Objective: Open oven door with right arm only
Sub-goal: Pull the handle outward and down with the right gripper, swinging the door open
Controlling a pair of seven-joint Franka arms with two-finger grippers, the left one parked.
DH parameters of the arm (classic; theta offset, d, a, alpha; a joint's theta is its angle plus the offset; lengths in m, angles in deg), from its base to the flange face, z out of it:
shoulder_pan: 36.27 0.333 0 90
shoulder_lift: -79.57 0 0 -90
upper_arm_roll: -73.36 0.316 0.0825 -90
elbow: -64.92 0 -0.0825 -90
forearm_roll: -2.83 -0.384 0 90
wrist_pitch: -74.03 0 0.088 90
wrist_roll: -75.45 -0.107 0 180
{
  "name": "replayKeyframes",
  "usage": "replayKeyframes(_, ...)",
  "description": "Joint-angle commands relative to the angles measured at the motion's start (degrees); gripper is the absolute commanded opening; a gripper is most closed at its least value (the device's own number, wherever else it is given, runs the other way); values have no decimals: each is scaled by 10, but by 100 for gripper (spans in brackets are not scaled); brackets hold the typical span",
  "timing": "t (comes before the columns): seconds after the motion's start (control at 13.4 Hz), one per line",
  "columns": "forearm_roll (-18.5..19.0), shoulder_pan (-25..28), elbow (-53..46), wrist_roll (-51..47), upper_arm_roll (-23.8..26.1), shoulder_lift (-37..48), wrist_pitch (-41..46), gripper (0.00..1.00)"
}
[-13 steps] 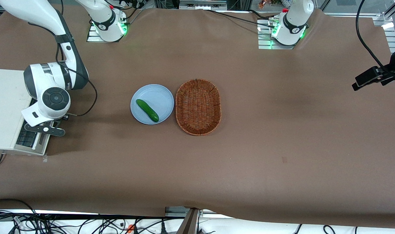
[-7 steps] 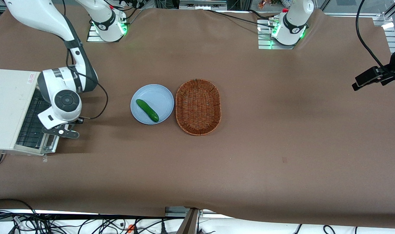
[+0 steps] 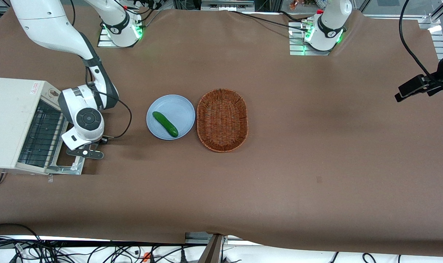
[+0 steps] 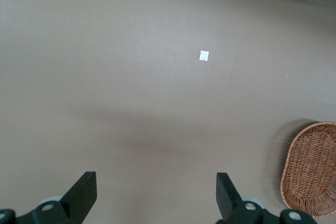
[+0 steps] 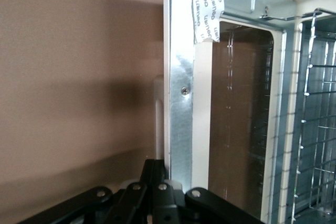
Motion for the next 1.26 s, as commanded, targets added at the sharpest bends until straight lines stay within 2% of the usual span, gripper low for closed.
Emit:
replayKeyframes(0.0, -28, -9, -8, 10, 5, 1, -6, 0)
replayKeyframes(0.15, -58, -9, -8, 11, 30, 1, -5, 0)
replayKeyframes(0.37, -126, -9, -13, 16, 64, 4, -1, 0)
replayKeyframes(0.52, -149, -9, -15, 32, 77, 24, 17, 0)
replayKeyframes(0.6, -175, -9, -27, 49, 80, 31, 45, 0)
replayKeyframes(0.74, -269, -10, -78, 140, 79, 46, 133, 0)
replayKeyframes(0.82, -310, -15, -114, 204, 74, 48, 182, 7)
replayKeyframes(0.89, -338, -20, -154, 269, 65, 48, 239, 50)
replayKeyframes(1.04, -370, -29, -204, 361, 41, 62, 299, 94)
replayKeyframes(1.12, -378, -29, -216, 393, 31, 80, 307, 100)
replayKeyframes(1.19, -378, -30, -225, 411, 24, 103, 322, 100)
